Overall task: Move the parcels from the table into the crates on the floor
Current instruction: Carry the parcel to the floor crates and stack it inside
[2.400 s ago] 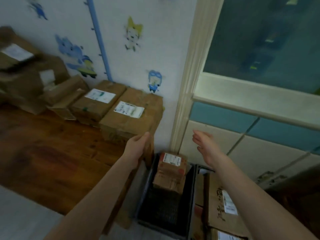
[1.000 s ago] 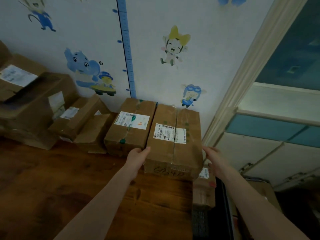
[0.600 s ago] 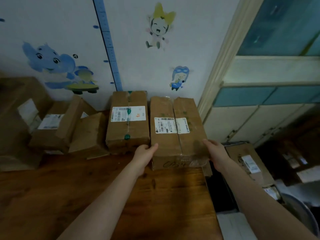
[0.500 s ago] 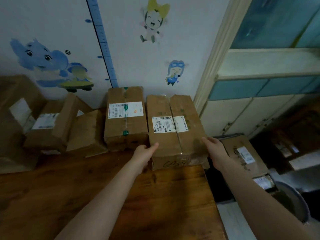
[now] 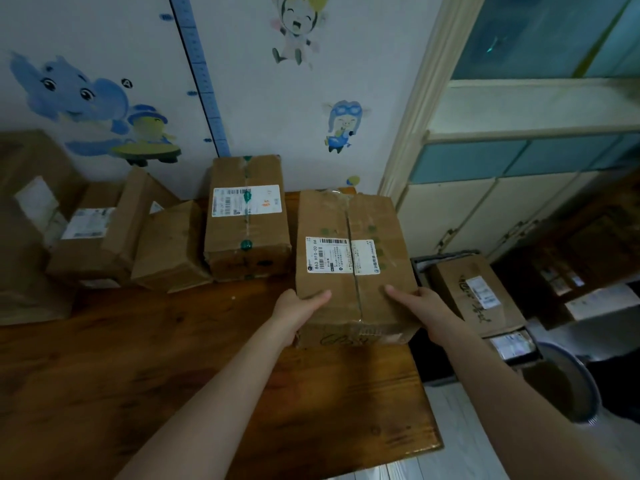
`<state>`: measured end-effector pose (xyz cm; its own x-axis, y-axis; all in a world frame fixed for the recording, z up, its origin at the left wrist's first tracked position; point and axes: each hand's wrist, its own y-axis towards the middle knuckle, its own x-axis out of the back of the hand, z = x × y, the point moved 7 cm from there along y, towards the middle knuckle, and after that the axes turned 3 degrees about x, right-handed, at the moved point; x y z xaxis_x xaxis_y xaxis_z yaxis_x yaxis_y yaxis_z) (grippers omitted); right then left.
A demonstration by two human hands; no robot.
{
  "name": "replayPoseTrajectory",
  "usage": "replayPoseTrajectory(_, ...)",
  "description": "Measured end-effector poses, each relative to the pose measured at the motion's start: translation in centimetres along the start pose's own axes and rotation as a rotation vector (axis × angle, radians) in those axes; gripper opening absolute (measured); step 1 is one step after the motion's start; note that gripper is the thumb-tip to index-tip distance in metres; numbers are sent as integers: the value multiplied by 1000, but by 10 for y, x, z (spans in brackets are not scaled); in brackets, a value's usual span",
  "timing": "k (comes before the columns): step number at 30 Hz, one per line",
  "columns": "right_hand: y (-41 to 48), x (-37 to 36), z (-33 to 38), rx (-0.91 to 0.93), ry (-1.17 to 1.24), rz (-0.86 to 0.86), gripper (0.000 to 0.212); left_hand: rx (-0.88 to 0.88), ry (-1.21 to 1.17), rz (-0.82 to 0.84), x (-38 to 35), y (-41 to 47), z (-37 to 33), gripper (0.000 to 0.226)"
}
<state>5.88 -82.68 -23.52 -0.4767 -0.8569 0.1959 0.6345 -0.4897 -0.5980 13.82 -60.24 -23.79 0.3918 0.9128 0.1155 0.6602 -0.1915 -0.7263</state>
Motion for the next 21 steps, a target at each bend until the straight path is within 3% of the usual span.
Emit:
replayPoseTrajectory(11,-35,15,23,51,30,-14,61,-82,-121,9,8,-38,-18,49)
replayPoseTrajectory(18,-70,-4,75,161,53,99,71,-305,-103,-6,42,-83,-54,50)
replayPoseTrajectory(21,-81,-17,94,269,54,88,62,-394,-47,-20,58,-99,-71,59)
